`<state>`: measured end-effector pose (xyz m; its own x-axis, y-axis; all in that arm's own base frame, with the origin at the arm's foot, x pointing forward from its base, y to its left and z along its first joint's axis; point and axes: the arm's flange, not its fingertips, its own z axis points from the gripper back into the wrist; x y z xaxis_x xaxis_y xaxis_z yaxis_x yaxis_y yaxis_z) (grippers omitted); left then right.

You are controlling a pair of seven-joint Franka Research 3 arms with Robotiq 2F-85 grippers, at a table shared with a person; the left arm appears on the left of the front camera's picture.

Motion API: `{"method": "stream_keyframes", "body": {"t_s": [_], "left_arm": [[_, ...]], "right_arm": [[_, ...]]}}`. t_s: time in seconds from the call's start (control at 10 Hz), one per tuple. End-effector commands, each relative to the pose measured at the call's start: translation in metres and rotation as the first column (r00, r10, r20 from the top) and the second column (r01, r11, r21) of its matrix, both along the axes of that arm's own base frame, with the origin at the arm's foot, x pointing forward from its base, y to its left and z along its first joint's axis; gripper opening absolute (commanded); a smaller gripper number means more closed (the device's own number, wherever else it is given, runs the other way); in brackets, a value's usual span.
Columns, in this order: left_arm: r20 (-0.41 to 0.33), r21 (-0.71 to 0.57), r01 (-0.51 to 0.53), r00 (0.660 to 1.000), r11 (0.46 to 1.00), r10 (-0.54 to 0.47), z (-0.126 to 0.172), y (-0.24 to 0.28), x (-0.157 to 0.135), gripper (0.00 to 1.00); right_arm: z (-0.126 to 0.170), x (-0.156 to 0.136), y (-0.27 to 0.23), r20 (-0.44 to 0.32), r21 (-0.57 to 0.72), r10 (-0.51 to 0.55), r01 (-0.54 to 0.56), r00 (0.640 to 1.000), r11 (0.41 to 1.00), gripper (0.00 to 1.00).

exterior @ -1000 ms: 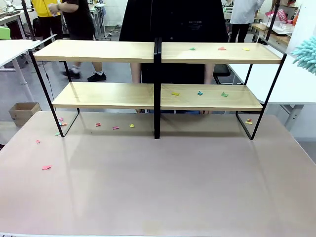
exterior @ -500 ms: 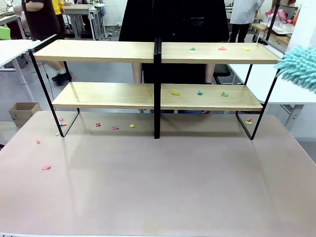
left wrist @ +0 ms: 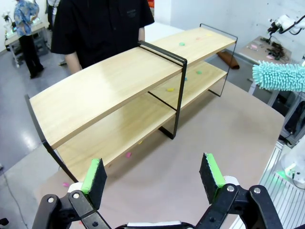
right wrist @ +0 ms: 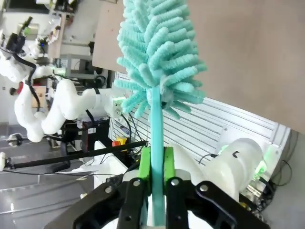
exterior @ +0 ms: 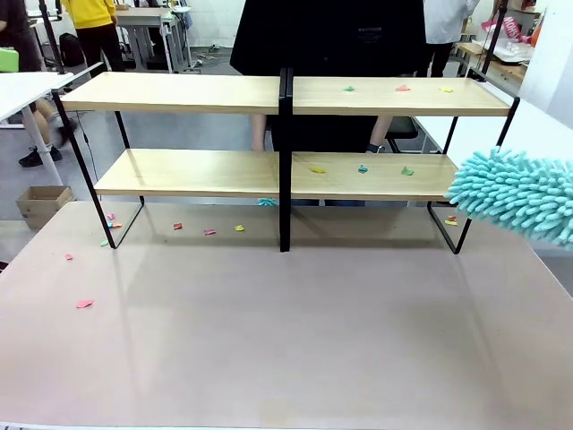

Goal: Clean the shelves.
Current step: Clean another randomly selected level of the Shelf with the Duster.

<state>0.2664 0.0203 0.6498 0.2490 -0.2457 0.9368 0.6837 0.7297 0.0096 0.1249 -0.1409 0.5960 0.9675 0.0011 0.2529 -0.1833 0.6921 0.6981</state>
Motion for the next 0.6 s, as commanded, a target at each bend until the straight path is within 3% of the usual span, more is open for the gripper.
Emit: {"method": "stream_keyframes", "body": {"t_s": [0.0, 0.2, 0.5], "left_arm": [[-0.004, 0.001, 0.002, 1.000, 1.000, -0.002, 0.000, 0.000, 0.000, 1.00], [-0.004, 0.001, 0.002, 1.000, 1.000, -0.002, 0.000, 0.000, 0.000, 1.00], [-0.004, 0.001, 0.002, 1.000, 1.000, -0.002, 0.000, 0.000, 0.000, 1.00]], "right_arm": [[-0.001, 0.001, -0.003, -0.002, 0.003, -0.005, 0.005, 1.000, 1.000, 0.12], [-0.007, 0.013, 0.017, -0.012, -0.049, 0.004, -0.004, 1.000, 0.999, 0.12], [-0.018, 0.050, 0.071, 0.059, -0.077, -0.020, 0.024, 0.998, 0.997, 0.12]]}}
